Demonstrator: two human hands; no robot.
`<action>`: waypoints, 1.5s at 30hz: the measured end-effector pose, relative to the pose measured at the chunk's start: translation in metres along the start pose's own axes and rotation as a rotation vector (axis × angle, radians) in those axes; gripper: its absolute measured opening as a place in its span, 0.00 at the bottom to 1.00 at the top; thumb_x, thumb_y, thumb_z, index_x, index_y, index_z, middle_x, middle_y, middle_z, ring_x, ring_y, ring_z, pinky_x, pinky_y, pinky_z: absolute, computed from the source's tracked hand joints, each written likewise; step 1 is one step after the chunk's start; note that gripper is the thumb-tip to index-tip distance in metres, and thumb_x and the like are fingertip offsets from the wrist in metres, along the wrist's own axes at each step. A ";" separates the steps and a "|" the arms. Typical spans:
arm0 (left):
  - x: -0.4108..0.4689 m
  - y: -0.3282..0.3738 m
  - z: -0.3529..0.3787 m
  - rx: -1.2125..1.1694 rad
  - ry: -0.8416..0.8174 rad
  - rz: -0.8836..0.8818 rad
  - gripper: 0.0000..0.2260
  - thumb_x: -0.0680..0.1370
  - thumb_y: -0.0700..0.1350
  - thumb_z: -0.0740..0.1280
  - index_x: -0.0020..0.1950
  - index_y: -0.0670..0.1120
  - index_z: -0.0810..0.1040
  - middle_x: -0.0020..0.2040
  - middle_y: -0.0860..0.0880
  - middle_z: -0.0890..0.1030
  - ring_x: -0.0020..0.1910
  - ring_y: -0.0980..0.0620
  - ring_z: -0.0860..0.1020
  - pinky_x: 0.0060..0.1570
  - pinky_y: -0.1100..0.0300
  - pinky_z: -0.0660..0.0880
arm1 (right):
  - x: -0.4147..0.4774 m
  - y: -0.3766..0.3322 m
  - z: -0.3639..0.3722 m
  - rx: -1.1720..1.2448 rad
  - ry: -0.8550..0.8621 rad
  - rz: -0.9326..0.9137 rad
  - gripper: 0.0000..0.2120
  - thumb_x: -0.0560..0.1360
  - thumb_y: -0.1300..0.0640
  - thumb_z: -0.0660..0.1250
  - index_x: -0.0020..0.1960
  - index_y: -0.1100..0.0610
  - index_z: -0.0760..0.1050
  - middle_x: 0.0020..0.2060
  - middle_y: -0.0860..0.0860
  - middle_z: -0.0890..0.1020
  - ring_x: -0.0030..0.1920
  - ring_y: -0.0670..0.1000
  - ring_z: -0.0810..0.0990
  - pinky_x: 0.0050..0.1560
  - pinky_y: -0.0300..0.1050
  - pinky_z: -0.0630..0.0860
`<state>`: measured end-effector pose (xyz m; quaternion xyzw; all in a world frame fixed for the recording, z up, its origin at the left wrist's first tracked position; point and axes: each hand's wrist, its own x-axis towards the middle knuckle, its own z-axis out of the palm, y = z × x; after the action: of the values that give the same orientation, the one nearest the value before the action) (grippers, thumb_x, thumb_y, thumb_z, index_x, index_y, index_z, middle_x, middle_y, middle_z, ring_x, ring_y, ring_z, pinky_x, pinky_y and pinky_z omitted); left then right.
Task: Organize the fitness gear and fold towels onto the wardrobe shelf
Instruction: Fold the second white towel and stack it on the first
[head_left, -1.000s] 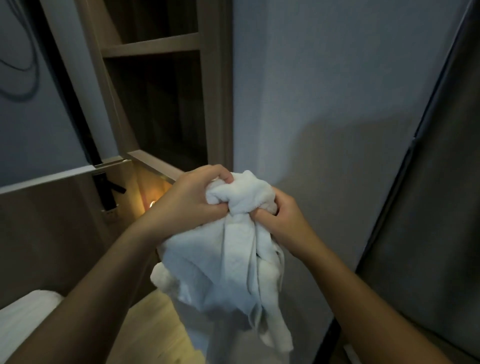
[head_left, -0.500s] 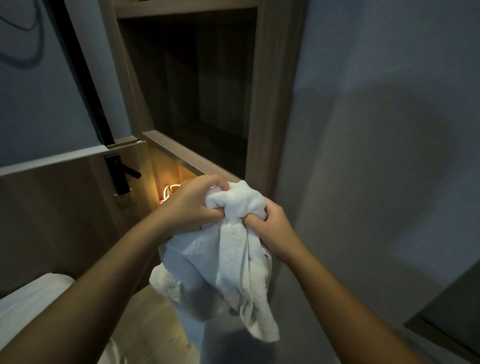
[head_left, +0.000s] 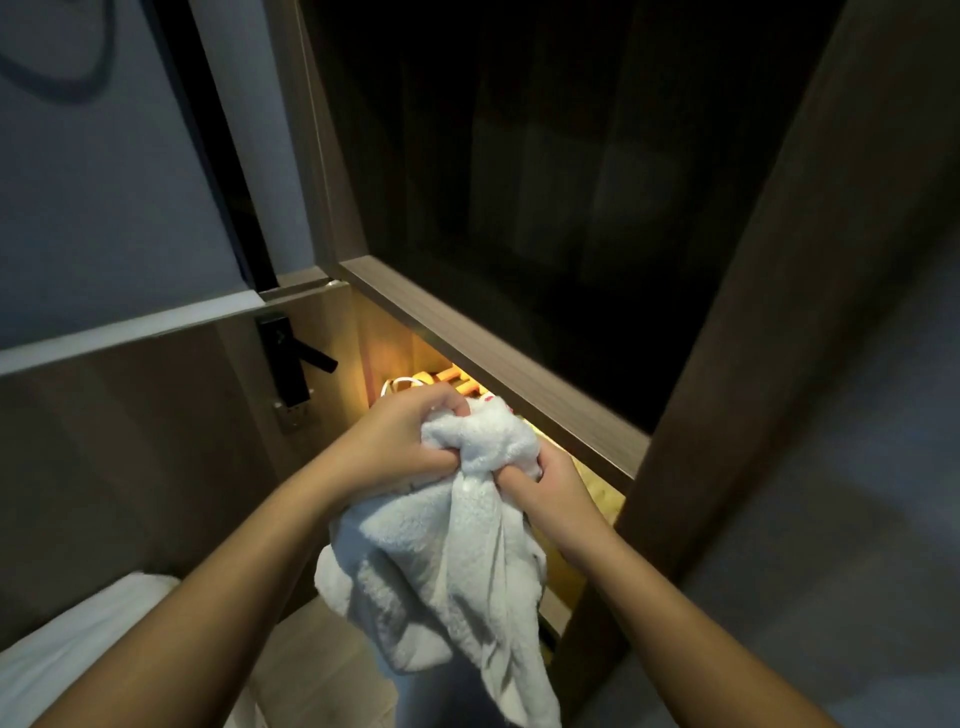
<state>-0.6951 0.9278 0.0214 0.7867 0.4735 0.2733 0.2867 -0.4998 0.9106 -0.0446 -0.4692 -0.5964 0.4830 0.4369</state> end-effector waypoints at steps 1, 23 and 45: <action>0.007 -0.009 -0.007 0.003 -0.006 -0.002 0.16 0.70 0.42 0.73 0.54 0.56 0.76 0.51 0.56 0.77 0.50 0.57 0.76 0.51 0.54 0.79 | 0.011 0.001 0.006 -0.007 0.000 0.008 0.11 0.73 0.51 0.68 0.55 0.48 0.77 0.43 0.46 0.83 0.44 0.46 0.83 0.40 0.38 0.78; 0.105 -0.236 -0.027 -0.129 -0.498 0.315 0.16 0.69 0.41 0.72 0.51 0.58 0.76 0.52 0.61 0.77 0.48 0.65 0.75 0.41 0.71 0.73 | 0.092 0.097 0.179 0.035 0.663 0.139 0.09 0.75 0.63 0.65 0.51 0.52 0.80 0.43 0.48 0.85 0.43 0.43 0.82 0.38 0.35 0.76; -0.124 -0.394 0.003 -0.380 -0.718 0.397 0.15 0.64 0.47 0.73 0.50 0.57 0.80 0.46 0.55 0.84 0.47 0.57 0.81 0.46 0.60 0.79 | -0.060 0.188 0.425 -0.081 0.924 0.226 0.06 0.74 0.58 0.66 0.48 0.55 0.80 0.39 0.52 0.84 0.40 0.50 0.81 0.37 0.44 0.74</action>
<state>-0.9742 0.9683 -0.2797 0.8407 0.1254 0.1147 0.5141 -0.8778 0.7989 -0.2983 -0.7135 -0.3032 0.2443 0.5825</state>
